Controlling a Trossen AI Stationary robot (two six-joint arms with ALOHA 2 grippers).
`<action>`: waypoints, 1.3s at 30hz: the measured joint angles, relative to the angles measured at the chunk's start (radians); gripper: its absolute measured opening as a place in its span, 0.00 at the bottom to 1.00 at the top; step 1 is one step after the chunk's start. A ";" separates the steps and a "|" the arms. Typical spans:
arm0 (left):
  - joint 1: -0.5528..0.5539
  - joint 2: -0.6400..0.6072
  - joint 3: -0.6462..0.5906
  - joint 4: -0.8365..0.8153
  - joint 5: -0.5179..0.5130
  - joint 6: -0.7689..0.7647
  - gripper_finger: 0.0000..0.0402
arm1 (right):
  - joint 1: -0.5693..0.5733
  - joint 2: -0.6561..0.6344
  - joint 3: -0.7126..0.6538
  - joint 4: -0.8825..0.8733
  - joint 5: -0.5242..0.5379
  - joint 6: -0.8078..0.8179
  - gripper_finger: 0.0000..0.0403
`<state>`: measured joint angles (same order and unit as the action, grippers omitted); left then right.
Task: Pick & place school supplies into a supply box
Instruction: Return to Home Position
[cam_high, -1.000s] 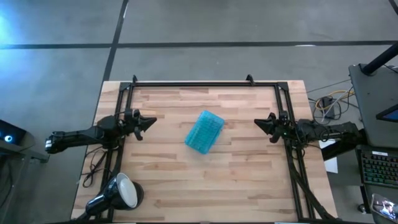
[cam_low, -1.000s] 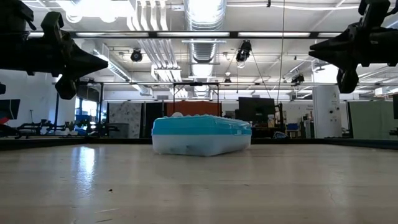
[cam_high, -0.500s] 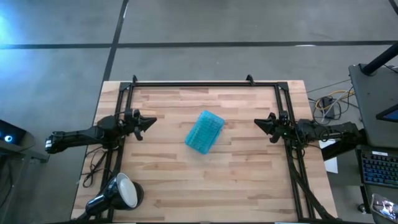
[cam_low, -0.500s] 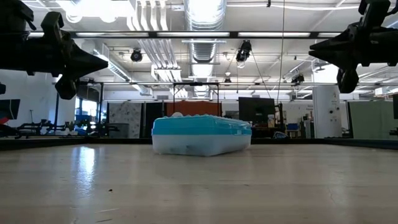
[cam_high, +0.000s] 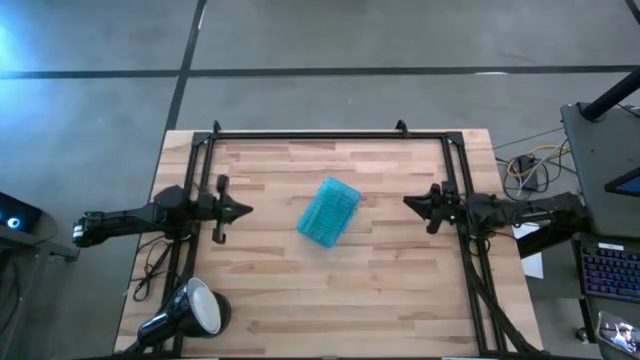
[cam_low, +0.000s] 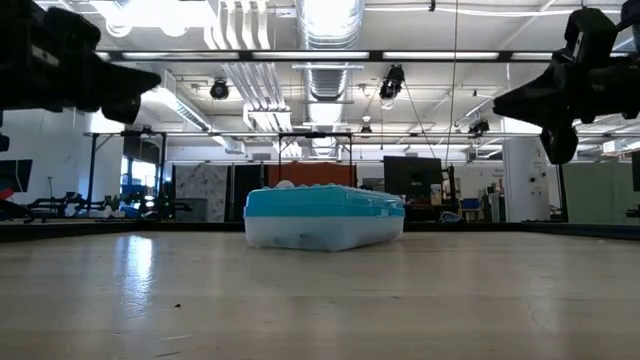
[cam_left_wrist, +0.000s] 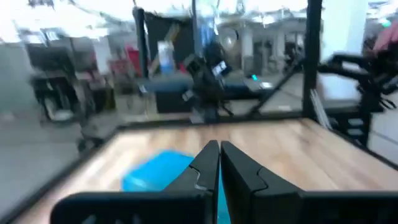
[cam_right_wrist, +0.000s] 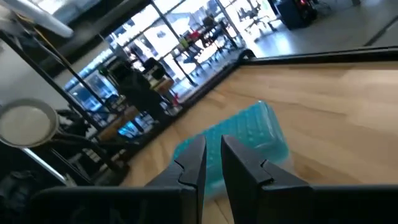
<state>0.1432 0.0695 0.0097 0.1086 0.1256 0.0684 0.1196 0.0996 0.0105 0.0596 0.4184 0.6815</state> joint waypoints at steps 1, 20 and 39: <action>0.000 -0.001 0.000 -0.025 0.005 -0.024 0.00 | 0.000 0.016 0.000 0.002 0.001 0.000 0.11; -0.022 -0.068 -0.002 -0.065 0.054 -0.923 0.00 | 0.000 0.040 0.000 0.001 0.000 0.000 0.11; -0.027 -0.069 -0.003 -0.045 0.053 -0.920 0.00 | -0.106 -0.100 -0.002 0.023 0.000 -0.001 0.11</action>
<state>0.1162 0.0010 0.0072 0.0639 0.1789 -0.8520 0.0140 -0.0002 0.0090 0.0826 0.4187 0.6807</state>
